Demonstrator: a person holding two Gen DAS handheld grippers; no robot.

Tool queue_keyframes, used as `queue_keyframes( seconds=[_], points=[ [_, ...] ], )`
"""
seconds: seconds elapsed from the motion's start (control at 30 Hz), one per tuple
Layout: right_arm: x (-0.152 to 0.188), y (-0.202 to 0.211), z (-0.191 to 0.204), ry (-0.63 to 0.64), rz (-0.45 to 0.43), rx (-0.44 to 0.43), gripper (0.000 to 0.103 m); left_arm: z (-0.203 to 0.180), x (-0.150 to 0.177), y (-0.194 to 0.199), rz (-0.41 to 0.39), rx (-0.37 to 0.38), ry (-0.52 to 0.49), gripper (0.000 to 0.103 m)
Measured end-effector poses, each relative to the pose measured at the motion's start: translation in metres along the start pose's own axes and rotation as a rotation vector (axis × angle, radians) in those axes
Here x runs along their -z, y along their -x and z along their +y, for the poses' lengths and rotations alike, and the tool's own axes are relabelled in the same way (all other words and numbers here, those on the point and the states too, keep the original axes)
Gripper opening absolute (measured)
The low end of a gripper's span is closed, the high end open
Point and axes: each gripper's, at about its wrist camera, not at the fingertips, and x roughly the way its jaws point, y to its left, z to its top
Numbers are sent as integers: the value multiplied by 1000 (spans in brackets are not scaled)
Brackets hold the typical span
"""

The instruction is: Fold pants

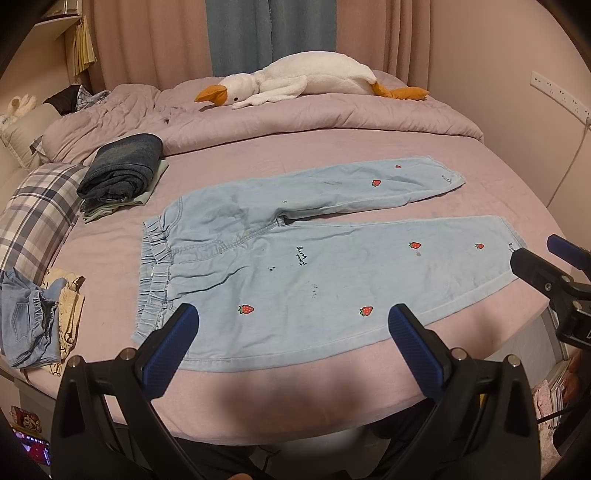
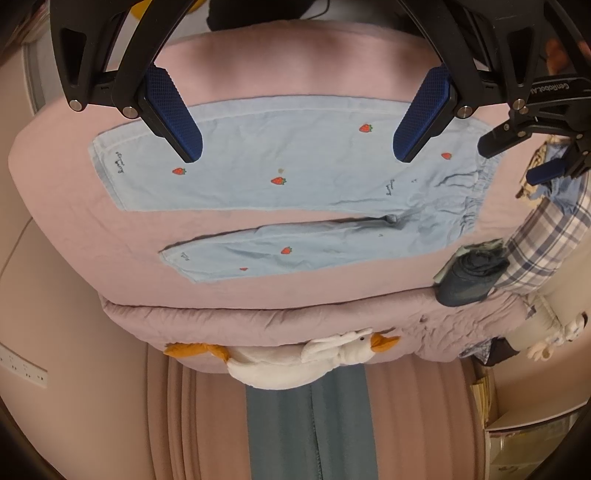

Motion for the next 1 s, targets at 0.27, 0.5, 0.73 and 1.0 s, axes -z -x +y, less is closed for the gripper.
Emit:
queue_keyframes(
  seconds=[0.27,0.5,0.73,1.0],
  points=[
    [1,0,0,-1,0,1,102,0,0,0,3,-3,0,103],
    [1,-1,1,2,-1,2,102,0,-1,-1,1,-3,2,103],
    [0,-1,2,3,-1,1,102,0,-1,-1,1,-4,1,103],
    [0,-1,2,3,-1,1,102,2,-1,0,1,-5,1,103]
  ],
)
